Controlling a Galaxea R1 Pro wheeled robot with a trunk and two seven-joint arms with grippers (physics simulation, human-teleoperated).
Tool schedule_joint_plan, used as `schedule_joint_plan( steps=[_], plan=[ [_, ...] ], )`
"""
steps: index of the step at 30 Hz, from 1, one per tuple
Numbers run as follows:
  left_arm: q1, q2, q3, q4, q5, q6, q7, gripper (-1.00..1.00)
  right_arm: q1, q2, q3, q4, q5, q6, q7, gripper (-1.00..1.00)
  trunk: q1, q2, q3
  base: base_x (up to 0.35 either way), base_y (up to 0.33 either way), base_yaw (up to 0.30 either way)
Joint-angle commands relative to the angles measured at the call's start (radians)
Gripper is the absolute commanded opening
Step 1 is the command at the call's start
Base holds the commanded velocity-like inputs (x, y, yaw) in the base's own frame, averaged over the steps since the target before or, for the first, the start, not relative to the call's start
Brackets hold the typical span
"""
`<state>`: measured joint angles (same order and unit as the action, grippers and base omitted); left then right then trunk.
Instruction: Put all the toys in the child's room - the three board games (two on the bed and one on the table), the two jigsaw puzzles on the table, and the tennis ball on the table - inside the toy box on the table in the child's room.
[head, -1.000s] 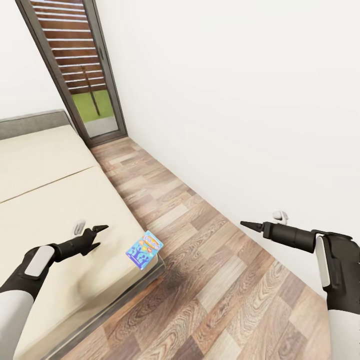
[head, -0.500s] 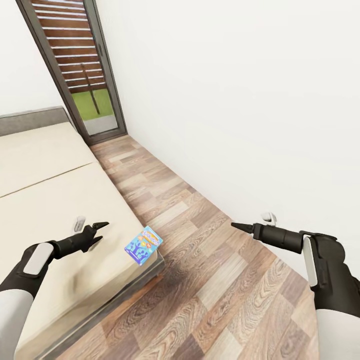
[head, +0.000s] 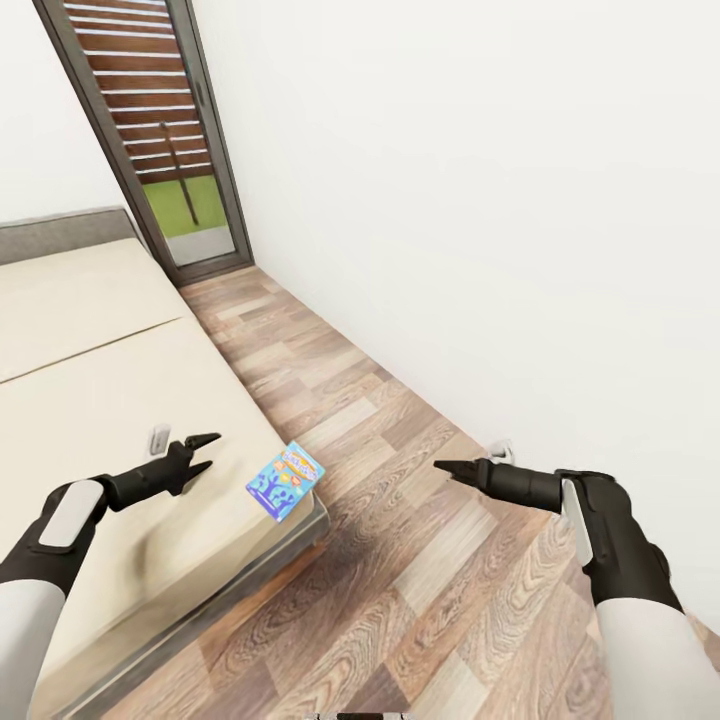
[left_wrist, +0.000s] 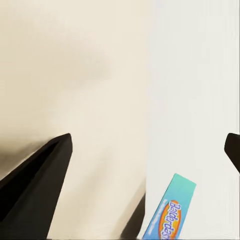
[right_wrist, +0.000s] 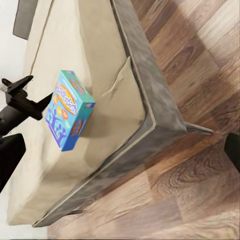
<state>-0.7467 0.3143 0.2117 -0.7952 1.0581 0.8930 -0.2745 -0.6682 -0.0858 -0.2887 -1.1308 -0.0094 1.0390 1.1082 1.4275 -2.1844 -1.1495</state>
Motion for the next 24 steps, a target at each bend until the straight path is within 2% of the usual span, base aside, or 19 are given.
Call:
schedule_joint_plan(
  steps=[1,2,4,5,7,8,10,16,18,19,20,21,23,24],
  plan=[
    [0.005,-0.001,0.001,-0.016,-0.005,0.012,-0.004,1.0,-0.017,0.009,0.001,0.047,-0.004,0.008,0.012,1.0,0.004,-0.008,-0.004,0.0,0.0,0.0],
    [0.005,-0.001,0.001,-0.016,-0.005,0.012,-0.004,1.0,-0.017,0.009,0.001,0.047,-0.004,0.008,0.012,1.0,0.008,-0.015,-0.007,0.0,0.0,0.0],
    [0.014,-0.005,0.0,-0.052,0.007,0.025,-0.003,1.0,-0.047,0.024,0.005,0.14,-0.008,0.008,0.036,1.0,0.015,-0.029,-0.013,0.0,0.0,0.0],
    [0.014,-0.005,0.0,-0.052,0.007,0.025,-0.003,1.0,-0.047,0.024,0.005,0.14,-0.008,0.008,0.036,1.0,0.019,-0.036,-0.017,0.0,0.0,0.0],
    [0.02,-0.014,-0.001,-0.091,0.018,0.041,-0.002,1.0,-0.07,0.035,0.008,0.219,-0.01,0.001,0.065,1.0,0.027,-0.05,-0.023,0.0,0.0,0.0],
    [0.02,-0.014,-0.001,-0.091,0.018,0.041,-0.002,1.0,-0.07,0.035,0.008,0.219,-0.01,0.001,0.065,1.0,0.031,-0.057,-0.026,0.0,0.0,0.0],
    [0.025,-0.027,0.0,-0.134,0.029,0.063,0.0,1.0,-0.086,0.043,0.012,0.271,-0.011,-0.014,0.099,1.0,0.038,-0.071,-0.032,0.0,0.0,0.0],
    [0.034,-0.05,0.0,-0.209,0.045,0.093,0.005,1.0,-0.098,0.048,0.015,0.316,-0.012,-0.044,0.16,1.0,0.061,-0.113,-0.051,0.0,0.0,0.0],
    [0.042,-0.066,0.0,-0.272,0.058,0.107,0.007,1.0,-0.103,0.048,0.016,0.333,-0.013,-0.06,0.207,1.0,0.069,-0.127,-0.057,0.0,0.0,0.0],
    [0.042,-0.066,0.0,-0.272,0.058,0.107,0.007,1.0,-0.103,0.048,0.016,0.333,-0.013,-0.06,0.207,1.0,0.073,-0.134,-0.06,0.0,0.0,0.0],
    [0.046,-0.074,0.0,-0.307,0.067,0.114,0.008,1.0,-0.104,0.048,0.017,0.339,-0.012,-0.066,0.229,1.0,0.077,-0.141,-0.064,0.0,0.0,0.0],
    [0.046,-0.074,0.0,-0.307,0.067,0.114,0.008,1.0,-0.104,0.048,0.017,0.339,-0.012,-0.066,0.229,1.0,0.08,-0.148,-0.067,0.0,0.0,0.0],
    [0.057,-0.088,-0.001,-0.377,0.089,0.123,0.011,1.0,-0.107,0.048,0.018,0.348,-0.011,-0.075,0.264,1.0,0.088,-0.162,-0.073,0.0,0.0,0.0],
    [0.057,-0.088,-0.001,-0.377,0.089,0.123,0.011,1.0,-0.107,0.048,0.018,0.348,-0.011,-0.075,0.264,1.0,0.092,-0.169,-0.076,0.0,0.0,0.0]
  ],
)
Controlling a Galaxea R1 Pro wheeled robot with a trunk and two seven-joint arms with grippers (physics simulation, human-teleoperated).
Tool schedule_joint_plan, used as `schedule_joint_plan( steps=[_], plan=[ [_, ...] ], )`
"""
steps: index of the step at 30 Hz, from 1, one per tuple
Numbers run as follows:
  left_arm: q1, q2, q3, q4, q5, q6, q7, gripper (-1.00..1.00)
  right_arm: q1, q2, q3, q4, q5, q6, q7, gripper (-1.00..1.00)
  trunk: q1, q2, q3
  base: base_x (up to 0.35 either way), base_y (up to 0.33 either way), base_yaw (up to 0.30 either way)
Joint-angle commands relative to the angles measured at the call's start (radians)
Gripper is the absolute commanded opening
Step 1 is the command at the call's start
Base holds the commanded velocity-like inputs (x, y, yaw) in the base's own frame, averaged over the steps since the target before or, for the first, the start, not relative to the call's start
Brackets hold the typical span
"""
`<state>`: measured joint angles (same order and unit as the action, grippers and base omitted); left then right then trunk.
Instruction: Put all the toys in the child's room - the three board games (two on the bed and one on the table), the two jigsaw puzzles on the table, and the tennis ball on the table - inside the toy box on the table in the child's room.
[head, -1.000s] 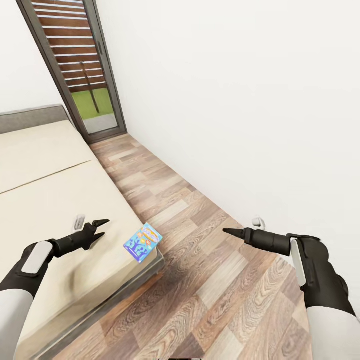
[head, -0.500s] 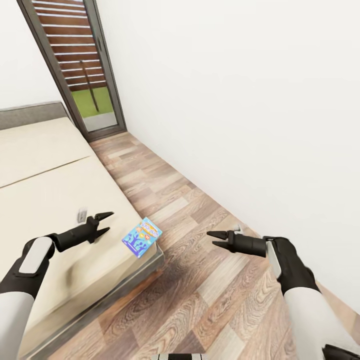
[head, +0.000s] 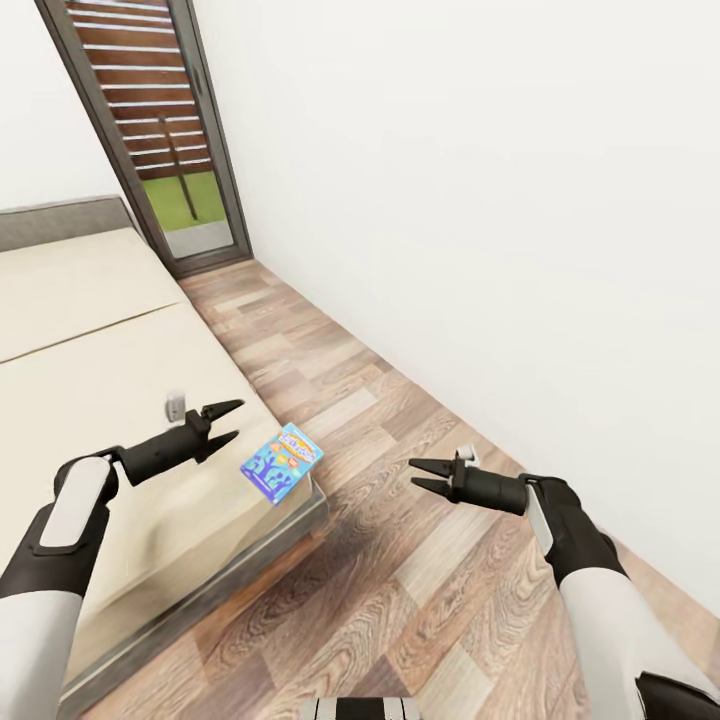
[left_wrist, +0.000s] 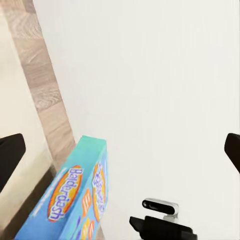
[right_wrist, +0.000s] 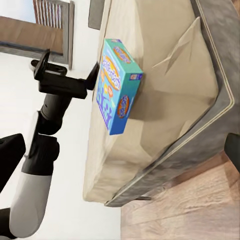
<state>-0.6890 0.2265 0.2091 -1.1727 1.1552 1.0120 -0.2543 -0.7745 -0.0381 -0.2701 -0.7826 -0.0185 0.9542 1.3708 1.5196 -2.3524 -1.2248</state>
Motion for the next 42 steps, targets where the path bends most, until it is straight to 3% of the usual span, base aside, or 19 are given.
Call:
schedule_joint_plan(
  steps=[1,8,13,16,18,22,29,42],
  plan=[
    [0.005,-0.006,0.001,-0.032,0.004,0.008,-0.006,1.0,-0.001,0.0,-0.001,0.003,-0.002,0.007,0.015,1.0,0.004,-0.008,-0.004,0.0,0.0,0.0],
    [0.027,-0.02,0.0,-0.152,0.059,0.016,0.029,1.0,-0.003,-0.001,-0.001,0.01,-0.001,-0.001,0.045,1.0,0.031,-0.057,-0.026,0.0,0.0,0.0],
    [0.048,-0.024,0.0,-0.245,0.134,0.02,0.1,1.0,-0.004,-0.003,-0.004,0.014,0.0,-0.004,0.058,1.0,0.05,-0.092,-0.042,0.0,0.0,0.0],
    [0.052,-0.024,0.0,-0.262,0.155,0.02,0.121,1.0,-0.004,-0.003,-0.004,0.014,0.0,-0.005,0.06,1.0,0.061,-0.113,-0.051,0.0,0.0,0.0],
    [0.059,-0.023,-0.001,-0.294,0.194,0.021,0.163,1.0,-0.004,-0.003,-0.005,0.015,0.001,-0.006,0.062,1.0,0.069,-0.127,-0.057,0.0,0.0,0.0],
    [0.076,-0.037,-0.018,-0.311,0.211,0.011,0.18,1.0,-0.022,-0.02,-0.022,-0.003,-0.017,-0.01,0.045,1.0,0.073,-0.133,-0.06,0.0,0.0,0.0],
    [0.093,-0.037,-0.057,-0.346,0.226,0.011,0.218,1.0,-0.061,-0.057,-0.062,-0.006,-0.055,-0.01,0.028,1.0,0.073,-0.133,-0.06,0.0,0.0,0.0],
    [0.093,-0.037,-0.057,-0.346,0.226,0.011,0.218,1.0,-0.074,-0.057,-0.069,-0.006,-0.055,-0.01,0.028,1.0,0.073,-0.133,-0.06,0.0,0.0,0.0]
  ],
)
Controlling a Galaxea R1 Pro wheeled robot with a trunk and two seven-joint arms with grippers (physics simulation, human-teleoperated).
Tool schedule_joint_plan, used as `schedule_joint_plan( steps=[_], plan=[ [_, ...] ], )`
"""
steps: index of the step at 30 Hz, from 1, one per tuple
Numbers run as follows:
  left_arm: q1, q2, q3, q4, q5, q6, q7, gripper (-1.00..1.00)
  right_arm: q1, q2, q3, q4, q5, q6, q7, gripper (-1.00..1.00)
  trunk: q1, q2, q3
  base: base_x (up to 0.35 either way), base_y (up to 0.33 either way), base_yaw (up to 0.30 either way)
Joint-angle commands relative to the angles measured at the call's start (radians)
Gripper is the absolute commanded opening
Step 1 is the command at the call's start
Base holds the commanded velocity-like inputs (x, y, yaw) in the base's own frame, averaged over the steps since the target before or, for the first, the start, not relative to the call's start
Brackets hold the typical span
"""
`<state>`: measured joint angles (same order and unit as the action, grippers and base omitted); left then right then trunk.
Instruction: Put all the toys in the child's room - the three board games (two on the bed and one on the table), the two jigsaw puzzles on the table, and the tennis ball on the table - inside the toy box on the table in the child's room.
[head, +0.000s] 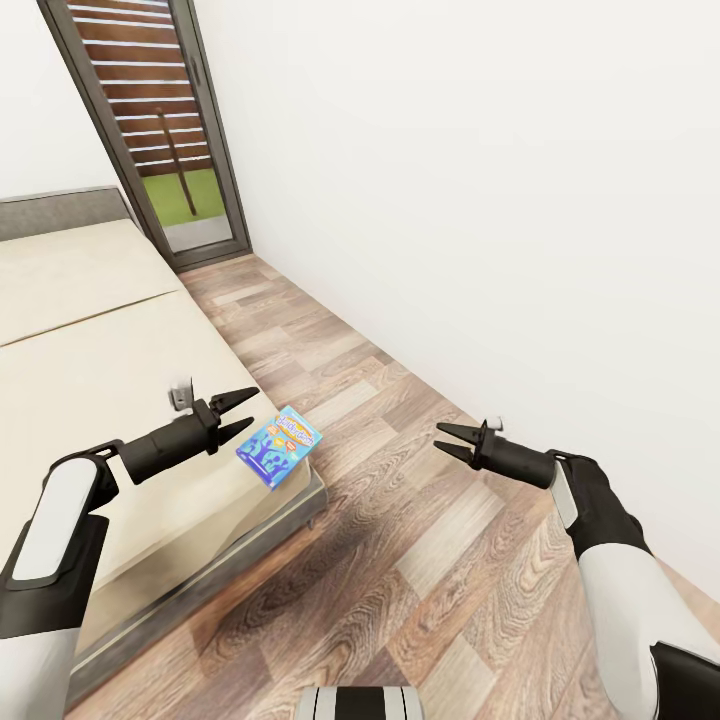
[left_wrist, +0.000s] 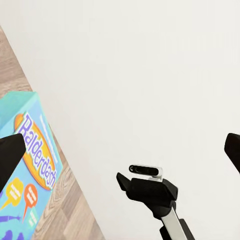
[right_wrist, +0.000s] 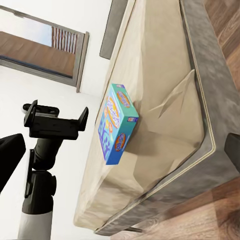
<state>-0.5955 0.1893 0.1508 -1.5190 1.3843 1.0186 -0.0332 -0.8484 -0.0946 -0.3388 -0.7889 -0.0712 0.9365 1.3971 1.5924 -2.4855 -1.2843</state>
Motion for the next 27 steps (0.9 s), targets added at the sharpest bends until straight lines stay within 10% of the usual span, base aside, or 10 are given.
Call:
schedule_joint_plan(
  steps=[1,27],
  plan=[
    [-0.001,0.0,0.001,0.0,-0.003,0.004,-0.003,1.0,0.0,0.0,0.0,0.0,-0.002,0.008,0.001,1.0,0.0,0.0,-0.001,0.0,0.0,0.0],
    [-0.001,0.0,0.001,0.0,-0.003,0.004,-0.003,1.0,0.0,0.0,0.0,0.0,-0.002,0.008,0.001,1.0,0.0,0.0,-0.001,0.0,0.0,0.0]
  ],
)
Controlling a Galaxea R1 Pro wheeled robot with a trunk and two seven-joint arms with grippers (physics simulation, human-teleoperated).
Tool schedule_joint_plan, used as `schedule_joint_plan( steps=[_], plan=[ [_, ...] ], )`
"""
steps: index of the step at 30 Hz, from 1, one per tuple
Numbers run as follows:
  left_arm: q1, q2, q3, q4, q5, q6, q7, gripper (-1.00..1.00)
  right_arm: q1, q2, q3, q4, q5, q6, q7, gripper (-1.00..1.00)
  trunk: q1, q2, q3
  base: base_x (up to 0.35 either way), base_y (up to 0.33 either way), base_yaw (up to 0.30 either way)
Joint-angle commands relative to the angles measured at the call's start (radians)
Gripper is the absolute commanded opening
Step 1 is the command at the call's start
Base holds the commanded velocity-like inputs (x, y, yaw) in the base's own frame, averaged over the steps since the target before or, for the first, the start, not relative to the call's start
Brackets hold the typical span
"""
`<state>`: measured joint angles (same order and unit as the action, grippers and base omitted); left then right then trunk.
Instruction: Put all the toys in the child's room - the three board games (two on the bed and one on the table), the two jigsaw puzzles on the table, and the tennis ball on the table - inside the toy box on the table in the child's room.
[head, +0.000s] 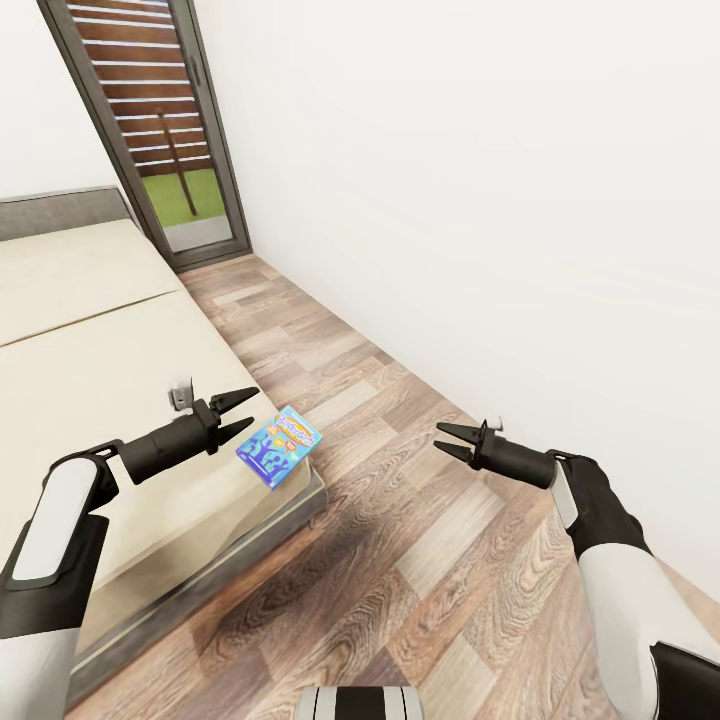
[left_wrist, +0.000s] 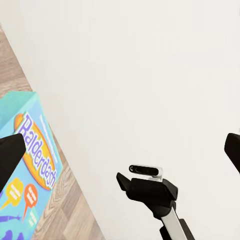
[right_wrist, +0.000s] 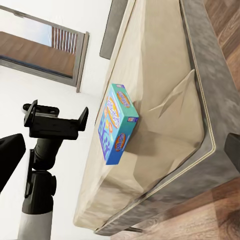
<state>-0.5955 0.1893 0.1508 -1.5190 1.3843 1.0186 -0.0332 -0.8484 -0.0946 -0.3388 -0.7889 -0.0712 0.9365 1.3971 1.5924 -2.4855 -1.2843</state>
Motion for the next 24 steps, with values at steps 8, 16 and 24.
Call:
schedule_joint_plan(
  steps=[8,16,24],
  plan=[
    [0.004,0.021,0.038,0.024,-0.017,0.01,-0.041,1.0,-0.009,-0.001,0.001,-0.001,0.005,0.027,0.037,1.0,0.0,0.0,-0.001,0.0,0.0,0.0],
    [0.006,0.026,0.049,0.031,-0.022,0.011,-0.051,1.0,-0.015,-0.008,-0.002,0.001,0.002,0.035,0.048,1.0,0.0,0.0,-0.001,0.0,0.0,0.001],
    [0.006,0.028,0.052,0.033,-0.023,0.012,-0.054,1.0,-0.017,-0.01,-0.004,0.002,0.001,0.038,0.052,1.0,0.0,0.0,-0.001,0.0,0.0,0.053]
  ],
)
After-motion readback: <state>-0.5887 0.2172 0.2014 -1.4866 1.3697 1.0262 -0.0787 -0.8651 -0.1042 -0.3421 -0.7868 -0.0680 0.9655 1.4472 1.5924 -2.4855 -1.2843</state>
